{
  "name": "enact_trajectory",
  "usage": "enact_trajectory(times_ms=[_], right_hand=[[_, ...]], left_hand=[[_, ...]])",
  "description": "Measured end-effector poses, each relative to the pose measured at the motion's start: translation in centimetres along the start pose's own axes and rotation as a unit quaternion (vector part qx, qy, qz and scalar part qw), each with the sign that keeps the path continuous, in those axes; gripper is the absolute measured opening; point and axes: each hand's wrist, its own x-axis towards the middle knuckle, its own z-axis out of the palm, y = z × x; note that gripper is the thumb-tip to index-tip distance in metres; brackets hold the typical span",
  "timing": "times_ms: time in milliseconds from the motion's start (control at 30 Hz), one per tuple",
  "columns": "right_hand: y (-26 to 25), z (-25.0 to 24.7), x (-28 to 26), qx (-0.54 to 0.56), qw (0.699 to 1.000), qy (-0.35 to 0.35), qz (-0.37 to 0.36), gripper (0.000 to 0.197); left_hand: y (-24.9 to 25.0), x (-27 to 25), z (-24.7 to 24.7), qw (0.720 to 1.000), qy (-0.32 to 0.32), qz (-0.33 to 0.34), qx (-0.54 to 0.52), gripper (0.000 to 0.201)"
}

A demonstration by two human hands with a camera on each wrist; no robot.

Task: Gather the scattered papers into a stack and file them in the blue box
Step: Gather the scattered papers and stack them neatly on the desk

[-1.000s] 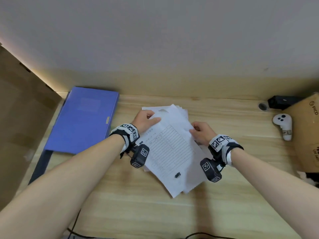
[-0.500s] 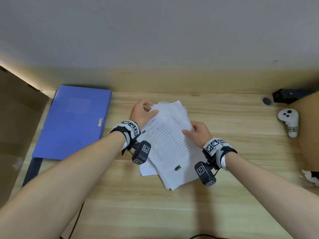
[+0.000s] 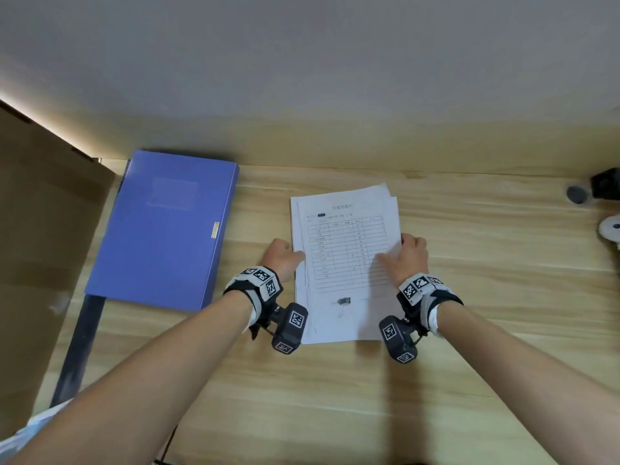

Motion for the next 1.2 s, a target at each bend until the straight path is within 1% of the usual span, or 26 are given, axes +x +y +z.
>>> enact_trajectory(times_ms=[33,67,100,133,167,233,300,400,500,600,700,767,867,933,1000,1033,1100,1200], right_hand=[[0.0,0.4,0.0,0.007,1.000,-0.004,-0.001,0.063],[-0.3,0.7,-0.3,0.009,1.000,-0.014,-0.002,0.063],[-0.3,1.2,-0.4,0.009,1.000,-0.023,-0.011,0.059],[-0.7,1.4,-0.7,0.017,0.999,-0.037,-0.012,0.054],[-0.7,1.8,-0.9,0.036,0.998,-0.047,-0.007,0.049],[-0.9,2.0,-1.8,0.083,0.994,-0.071,0.018,0.041],[-0.8,1.7,-2.6,0.113,0.989,-0.090,0.030,0.035],[-0.9,0.2,-3.6,0.161,0.981,-0.103,0.024,0.024],[-1.7,-2.5,-4.4,0.245,0.964,-0.103,0.004,0.032],[-3.2,-6.0,-5.4,0.318,0.944,-0.079,-0.036,0.032],[-5.1,-9.3,-7.1,0.343,0.933,-0.059,-0.090,0.024],[-5.8,-11.1,-8.4,0.359,0.921,-0.050,-0.141,0.027],[-5.4,-12.4,-10.1,0.359,0.911,-0.022,-0.201,0.034],[-4.5,-12.3,-11.0,0.331,0.916,-0.030,-0.226,0.034],[-3.6,-11.6,-11.8,0.330,0.915,-0.050,-0.227,0.031],[-3.3,-11.2,-12.0,0.338,0.913,-0.048,-0.225,0.030],[-3.4,-10.7,-12.7,0.354,0.906,-0.034,-0.232,0.029],[-4.0,-10.9,-13.6,0.401,0.886,-0.028,-0.233,0.031]], left_hand=[[-0.1,-0.1,0.3,1.000,-0.012,0.000,-0.005,0.023],[-0.1,-0.4,0.6,0.999,-0.026,0.007,-0.017,0.011],[-0.3,-0.5,0.9,0.998,-0.042,0.009,-0.035,0.009],[-0.6,-0.5,1.3,0.997,-0.047,0.006,-0.057,0.023],[-0.8,-0.7,1.5,0.995,-0.047,-0.011,-0.084,0.032],[-1.1,-1.0,1.9,0.990,-0.039,-0.040,-0.126,0.034],[-1.3,-1.6,2.0,0.988,-0.045,-0.057,-0.137,0.033],[-1.5,-2.4,1.2,0.984,-0.057,-0.043,-0.161,0.039],[-0.5,-3.8,-0.4,0.978,-0.080,0.010,-0.192,0.047],[1.6,-5.6,-2.4,0.970,-0.094,0.088,-0.208,0.043],[4.1,-7.9,-4.4,0.958,-0.088,0.161,-0.219,0.036],[5.6,-9.5,-5.6,0.951,-0.084,0.206,-0.215,0.032],[6.3,-11.9,-6.7,0.938,-0.079,0.277,-0.194,0.039],[5.6,-13.1,-6.7,0.936,-0.087,0.296,-0.170,0.045],[4.8,-13.7,-6.0,0.938,-0.084,0.310,-0.132,0.042],[4.6,-13.9,-5.5,0.937,-0.080,0.317,-0.120,0.040],[4.4,-14.2,-4.6,0.935,-0.076,0.319,-0.137,0.040],[4.8,-14.5,-3.8,0.926,-0.080,0.309,-0.200,0.043]])
